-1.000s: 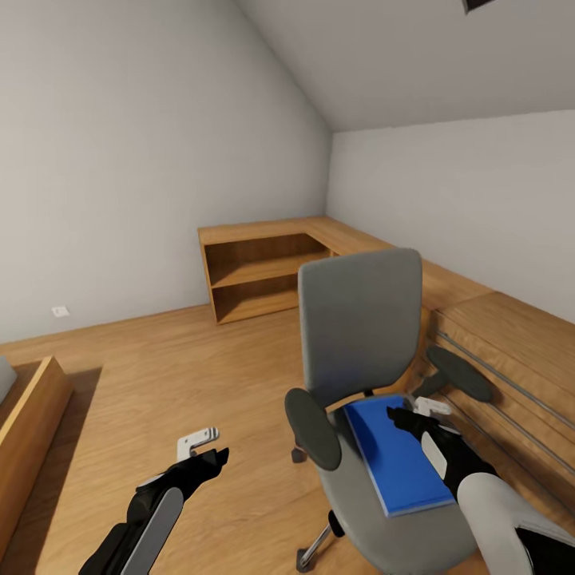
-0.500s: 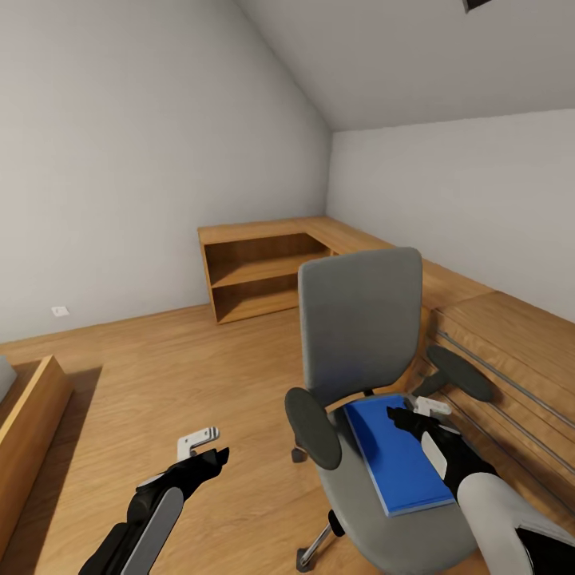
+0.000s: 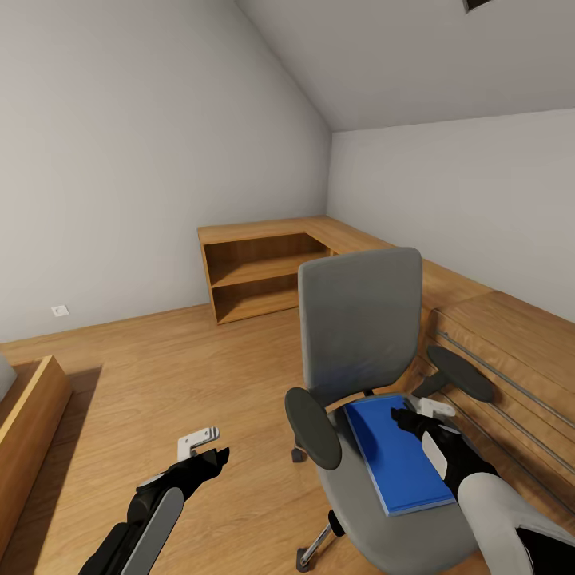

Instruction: In the bedroom, organize the workspace by keeping the computer under the desk, ensuring the monitor is on the desk, placing the keyboard on the desk next to the monitor, placing the mouse on the desk next to the keyboard, moving the folder from the swivel chair onto the desk next to the mouse, stacking the notebook on top of the folder with the pen on top of the notebook, and positioning the swivel chair next to the desk.

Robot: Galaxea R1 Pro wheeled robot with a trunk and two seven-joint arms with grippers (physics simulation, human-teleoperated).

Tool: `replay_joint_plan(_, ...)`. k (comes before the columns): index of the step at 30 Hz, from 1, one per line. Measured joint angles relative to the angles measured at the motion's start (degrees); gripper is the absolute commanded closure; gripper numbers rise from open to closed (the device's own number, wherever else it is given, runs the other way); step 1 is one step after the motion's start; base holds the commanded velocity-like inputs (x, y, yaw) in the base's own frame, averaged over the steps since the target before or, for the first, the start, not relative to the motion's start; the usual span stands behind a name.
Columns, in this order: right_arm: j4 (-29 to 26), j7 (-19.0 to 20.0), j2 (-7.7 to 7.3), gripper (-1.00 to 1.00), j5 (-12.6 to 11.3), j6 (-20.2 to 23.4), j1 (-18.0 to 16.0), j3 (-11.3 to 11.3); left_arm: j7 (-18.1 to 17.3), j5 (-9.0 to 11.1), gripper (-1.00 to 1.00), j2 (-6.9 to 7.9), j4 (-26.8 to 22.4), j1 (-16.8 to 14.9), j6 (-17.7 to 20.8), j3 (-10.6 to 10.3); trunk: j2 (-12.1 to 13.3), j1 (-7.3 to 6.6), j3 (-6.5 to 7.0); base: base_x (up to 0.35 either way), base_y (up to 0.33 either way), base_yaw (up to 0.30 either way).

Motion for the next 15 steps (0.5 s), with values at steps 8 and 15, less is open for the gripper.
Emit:
replay_joint_plan(8, 0.0, -0.9, -0.01, -1.0, 0.0, 1.5, 0.0, 0.0, 0.0, 0.0, -1.0, 0.0, 0.0, 0.0, 0.0, 0.0, 0.0, 0.0, 0.0, 0.0, 0.0, 0.0)
replay_joint_plan(15, 0.0, -1.1, -0.01, -1.0, 0.0, 2.8, 0.0, 0.0, 0.0, -0.1, -1.0, 0.0, 0.0, 0.0, 0.0, 0.0, 0.0, 0.0, 0.0, 0.0, 0.0, 0.0)
